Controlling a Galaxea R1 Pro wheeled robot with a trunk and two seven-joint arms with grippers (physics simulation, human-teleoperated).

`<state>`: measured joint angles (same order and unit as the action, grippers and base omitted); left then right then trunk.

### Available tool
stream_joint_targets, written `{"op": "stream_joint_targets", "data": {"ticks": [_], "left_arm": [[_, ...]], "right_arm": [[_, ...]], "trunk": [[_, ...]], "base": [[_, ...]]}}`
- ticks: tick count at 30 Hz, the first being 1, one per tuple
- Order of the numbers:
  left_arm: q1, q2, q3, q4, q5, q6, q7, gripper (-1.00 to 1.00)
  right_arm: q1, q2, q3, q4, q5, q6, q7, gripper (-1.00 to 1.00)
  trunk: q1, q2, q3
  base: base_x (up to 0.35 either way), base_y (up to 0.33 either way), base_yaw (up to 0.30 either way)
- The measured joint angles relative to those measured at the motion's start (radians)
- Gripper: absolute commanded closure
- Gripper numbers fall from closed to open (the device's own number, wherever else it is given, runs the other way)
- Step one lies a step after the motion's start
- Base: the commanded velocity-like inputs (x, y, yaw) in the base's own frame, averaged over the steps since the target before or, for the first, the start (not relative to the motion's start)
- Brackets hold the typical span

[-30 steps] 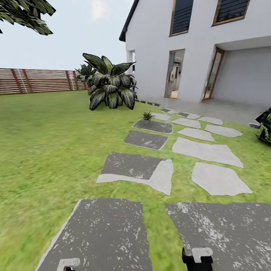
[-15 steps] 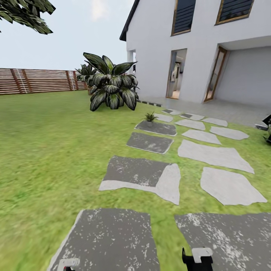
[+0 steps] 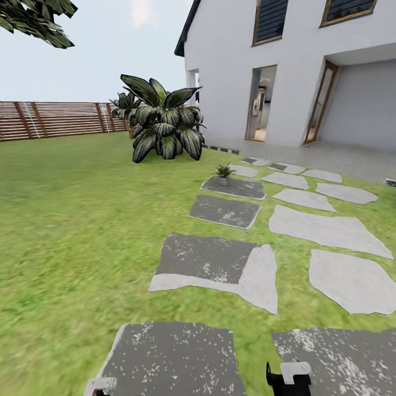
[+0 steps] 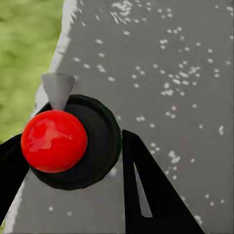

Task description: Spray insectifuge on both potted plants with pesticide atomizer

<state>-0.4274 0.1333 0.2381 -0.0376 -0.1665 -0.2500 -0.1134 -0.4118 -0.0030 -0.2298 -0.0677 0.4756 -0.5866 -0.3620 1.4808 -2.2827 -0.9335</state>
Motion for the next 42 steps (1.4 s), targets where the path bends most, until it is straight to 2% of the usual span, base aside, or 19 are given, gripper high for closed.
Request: {"op": "stream_joint_targets", "data": {"ticks": [26, 42], "left_arm": [[0.000, -0.001, 0.000, 0.000, 0.000, 0.000, -0.001, 1.00], [0.000, -0.002, 0.000, 0.000, 0.000, 0.000, -0.002, 1.00]], "right_arm": [[0.000, 0.001, 0.000, -0.001, 0.000, -0.001, 0.000, -1.00], [0.000, 0.004, 0.000, 0.000, 0.000, -0.001, 0.000, -1.00]], "trunk": [[0.000, 0.000, 0.000], [0.000, 0.000, 0.000]], "base": [[0.295, 0.161, -0.002], [0.323, 0.123, -0.244]]}}
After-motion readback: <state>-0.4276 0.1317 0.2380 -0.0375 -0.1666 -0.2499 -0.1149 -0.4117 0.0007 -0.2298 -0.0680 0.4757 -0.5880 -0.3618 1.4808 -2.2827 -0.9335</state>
